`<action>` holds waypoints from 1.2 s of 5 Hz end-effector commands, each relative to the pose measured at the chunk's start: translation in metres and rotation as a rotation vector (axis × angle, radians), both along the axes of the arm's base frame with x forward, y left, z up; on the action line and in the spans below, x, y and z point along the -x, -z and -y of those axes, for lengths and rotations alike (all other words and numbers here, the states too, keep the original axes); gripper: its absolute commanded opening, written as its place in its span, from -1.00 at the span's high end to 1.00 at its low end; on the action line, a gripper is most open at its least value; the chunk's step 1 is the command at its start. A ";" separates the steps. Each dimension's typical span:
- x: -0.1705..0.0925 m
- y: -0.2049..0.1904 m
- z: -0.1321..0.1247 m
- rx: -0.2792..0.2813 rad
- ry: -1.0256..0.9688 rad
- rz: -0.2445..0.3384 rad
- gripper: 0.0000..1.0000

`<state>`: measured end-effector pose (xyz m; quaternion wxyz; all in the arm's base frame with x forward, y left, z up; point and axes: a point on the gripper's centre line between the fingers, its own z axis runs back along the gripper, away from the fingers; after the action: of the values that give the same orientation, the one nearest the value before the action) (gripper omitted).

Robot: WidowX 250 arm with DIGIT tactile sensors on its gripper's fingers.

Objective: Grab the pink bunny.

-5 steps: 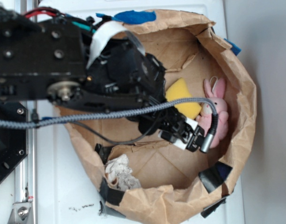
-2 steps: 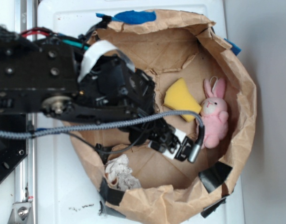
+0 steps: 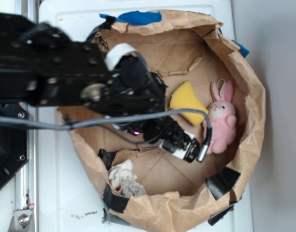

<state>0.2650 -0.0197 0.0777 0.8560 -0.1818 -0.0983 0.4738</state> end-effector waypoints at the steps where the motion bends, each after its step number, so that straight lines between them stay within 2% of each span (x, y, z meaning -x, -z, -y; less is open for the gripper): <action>1: -0.046 -0.002 -0.019 0.041 -0.050 0.019 -1.00; 3: -0.058 0.000 -0.017 0.024 -0.044 0.024 -1.00; 6: -0.033 -0.007 -0.004 0.072 -0.027 0.054 -1.00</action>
<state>0.2950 -0.0191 0.0706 0.8404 -0.2135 -0.0841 0.4911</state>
